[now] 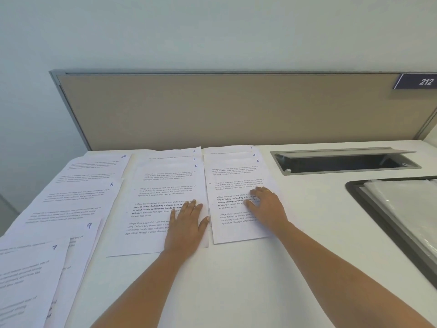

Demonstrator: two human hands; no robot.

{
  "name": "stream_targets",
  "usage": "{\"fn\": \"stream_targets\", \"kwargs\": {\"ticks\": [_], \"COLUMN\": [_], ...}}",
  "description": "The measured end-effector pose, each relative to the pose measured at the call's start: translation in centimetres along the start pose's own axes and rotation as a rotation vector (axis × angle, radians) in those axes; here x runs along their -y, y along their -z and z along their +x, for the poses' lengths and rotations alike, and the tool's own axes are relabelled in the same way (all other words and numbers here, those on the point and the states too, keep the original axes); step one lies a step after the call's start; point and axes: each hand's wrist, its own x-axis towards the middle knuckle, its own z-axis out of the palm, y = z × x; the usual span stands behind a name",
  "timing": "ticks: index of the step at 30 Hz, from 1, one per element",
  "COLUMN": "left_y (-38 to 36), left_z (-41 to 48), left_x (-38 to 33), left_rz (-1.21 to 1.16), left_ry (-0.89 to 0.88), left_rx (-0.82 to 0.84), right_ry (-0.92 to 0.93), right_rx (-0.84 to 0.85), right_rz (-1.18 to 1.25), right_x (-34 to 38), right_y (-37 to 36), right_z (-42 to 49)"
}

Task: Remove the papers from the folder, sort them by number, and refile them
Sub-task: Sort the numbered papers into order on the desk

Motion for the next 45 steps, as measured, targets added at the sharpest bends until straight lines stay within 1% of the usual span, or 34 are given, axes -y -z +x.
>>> {"fn": "stream_targets", "kwargs": {"ticks": [5, 12, 17, 19, 21, 23, 26, 29, 32, 34, 38, 42, 45], "left_y": [0.1, 1.0, 1.5, 1.6, 1.8, 1.9, 2.5, 3.2, 4.3, 5.1, 6.2, 7.1, 8.1], "left_z": [0.3, -0.9, -3.6, -4.9, -6.1, -7.3, -9.4, -11.7, -13.6, -14.6, -16.6, -18.9, -20.4], "left_x": [0.0, -0.3, 0.4, 1.2, 2.3, 3.8, 6.1, 7.7, 9.4, 10.9, 13.8, 17.1, 19.4], "left_rz": [-0.017, -0.012, -0.01, 0.044, 0.083, 0.075, 0.018, 0.056, 0.046, 0.033, 0.016, -0.094, -0.106], "left_ry": [-0.006, -0.027, -0.03, -0.052, -0.073, -0.055, 0.004, 0.051, 0.094, 0.12, 0.16, 0.233, 0.289], "left_rx": [-0.007, -0.042, -0.032, -0.027, -0.076, -0.103, -0.126, -0.107, -0.064, -0.056, -0.105, -0.179, -0.211], "right_ry": [0.022, 0.106, 0.111, 0.157, 0.225, 0.256, 0.248, 0.241, 0.209, 0.217, 0.27, 0.353, 0.411], "right_rx": [-0.052, -0.194, -0.21, -0.291, -0.387, -0.369, -0.32, -0.291, -0.255, -0.265, -0.261, -0.216, -0.171], "right_rz": [0.017, 0.045, -0.006, -0.027, -0.04, -0.083, -0.164, -0.203, -0.196, -0.19, -0.145, -0.133, -0.074], "right_x": [0.4, 1.5, 2.6, 3.4, 4.2, 5.1, 6.2, 7.5, 9.5, 10.9, 13.9, 17.2, 19.3], "right_y": [-0.1, -0.9, -2.1, -2.8, -3.4, -3.8, -4.2, -4.7, -5.4, -6.4, -7.8, -9.2, -10.6], "right_z": [-0.9, -4.0, -6.8, -8.4, -10.0, -11.0, -11.9, -12.6, -13.2, -13.6, -14.8, -16.2, -16.5]}}
